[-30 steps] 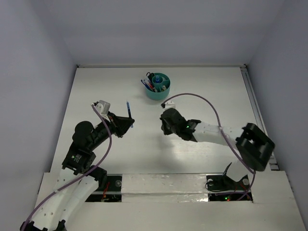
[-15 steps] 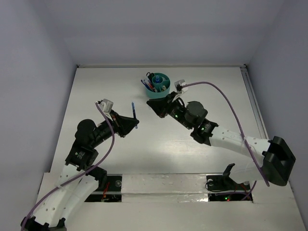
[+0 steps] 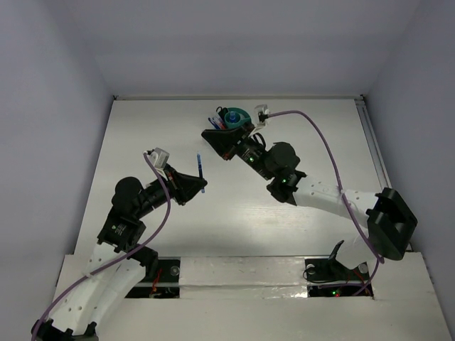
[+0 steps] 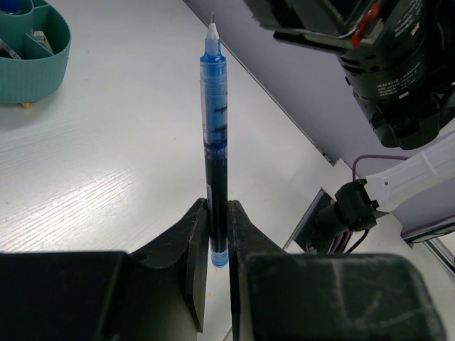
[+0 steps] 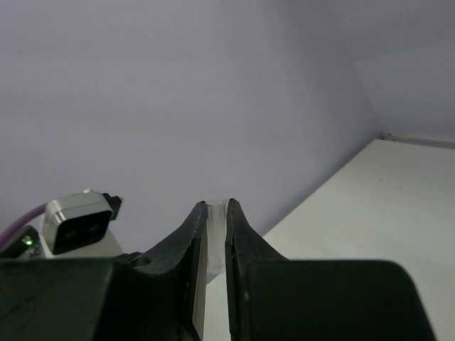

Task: Sort the stationery into containers
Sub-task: Close the pen cap on the pen.

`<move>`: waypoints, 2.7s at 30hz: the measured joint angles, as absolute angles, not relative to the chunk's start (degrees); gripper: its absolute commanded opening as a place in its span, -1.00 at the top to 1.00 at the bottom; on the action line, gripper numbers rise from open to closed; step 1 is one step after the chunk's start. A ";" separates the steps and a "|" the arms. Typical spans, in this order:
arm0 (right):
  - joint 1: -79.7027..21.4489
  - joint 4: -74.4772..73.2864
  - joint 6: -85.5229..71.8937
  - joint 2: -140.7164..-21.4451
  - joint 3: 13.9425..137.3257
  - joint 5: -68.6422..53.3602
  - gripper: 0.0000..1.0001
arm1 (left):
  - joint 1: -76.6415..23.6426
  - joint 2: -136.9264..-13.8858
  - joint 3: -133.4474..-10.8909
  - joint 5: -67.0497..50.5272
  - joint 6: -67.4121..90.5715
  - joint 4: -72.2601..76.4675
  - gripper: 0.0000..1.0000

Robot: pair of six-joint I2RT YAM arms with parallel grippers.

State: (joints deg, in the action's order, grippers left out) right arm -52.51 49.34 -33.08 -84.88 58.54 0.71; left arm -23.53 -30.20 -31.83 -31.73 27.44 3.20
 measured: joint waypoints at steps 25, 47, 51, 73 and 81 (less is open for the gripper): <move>-54.28 51.22 -34.68 -87.13 60.71 -3.46 1.00 | -23.53 -29.95 -31.83 -31.57 27.44 3.11 1.00; -54.46 51.00 -34.26 -87.13 60.66 -3.42 1.00 | -23.53 -28.95 -31.83 -30.92 27.40 2.35 1.00; -54.46 50.85 -34.26 -87.13 60.58 -3.44 1.00 | -23.53 -28.95 -31.83 -30.81 27.40 2.31 1.00; -54.46 46.13 -34.57 -86.08 58.59 -5.08 1.00 | -23.14 -29.47 -31.83 -29.61 26.41 -0.38 1.00; -54.28 43.86 -35.94 -84.95 56.82 -5.41 1.00 | -23.18 -30.68 -31.86 -30.70 25.21 -2.66 1.00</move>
State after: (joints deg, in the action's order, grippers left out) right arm -54.28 43.86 -35.94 -84.95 56.82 -5.41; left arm -23.18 -30.68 -31.86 -30.70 25.21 -2.66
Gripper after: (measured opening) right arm 0.154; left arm 0.080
